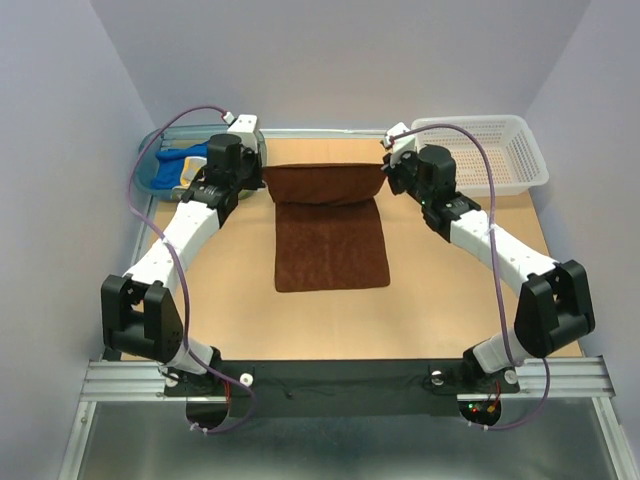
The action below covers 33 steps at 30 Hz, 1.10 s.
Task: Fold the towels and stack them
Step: Fold the towel
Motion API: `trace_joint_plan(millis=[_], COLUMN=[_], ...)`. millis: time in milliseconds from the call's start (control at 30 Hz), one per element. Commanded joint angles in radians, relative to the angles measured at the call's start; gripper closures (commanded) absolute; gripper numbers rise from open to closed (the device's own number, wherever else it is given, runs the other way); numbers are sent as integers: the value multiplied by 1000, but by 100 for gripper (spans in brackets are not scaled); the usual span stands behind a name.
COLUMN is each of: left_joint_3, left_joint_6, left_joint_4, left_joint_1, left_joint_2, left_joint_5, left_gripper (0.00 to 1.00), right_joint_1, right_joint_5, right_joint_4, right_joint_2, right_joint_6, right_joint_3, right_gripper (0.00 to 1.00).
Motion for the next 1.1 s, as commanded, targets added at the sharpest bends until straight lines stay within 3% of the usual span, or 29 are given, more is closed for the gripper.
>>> trace_joint_plan(millis=[0,333,600,1067], left_joint_3=[-29,123,210,135], left_joint_6=[-1,1,10,21], left_joint_4=[11,-12,-17,-44], left_joint_1=[35,35,36,36], left_joint_2=[-70,-14,54,-15], left_joint_5=[-84,-87,-116,-116], left_gripper=[100,100,100,100], right_joint_1=[-31,-31,-40,-41], right_joint_5=[138,265,276,206], right_joint_4=[45,47,54,54], right_joint_2=[-53,-16,43,-45], right_joint_6=[0,-65,-80,-43], right_joint_3=[-1,160,238,79], right_gripper=[100,100,99,99])
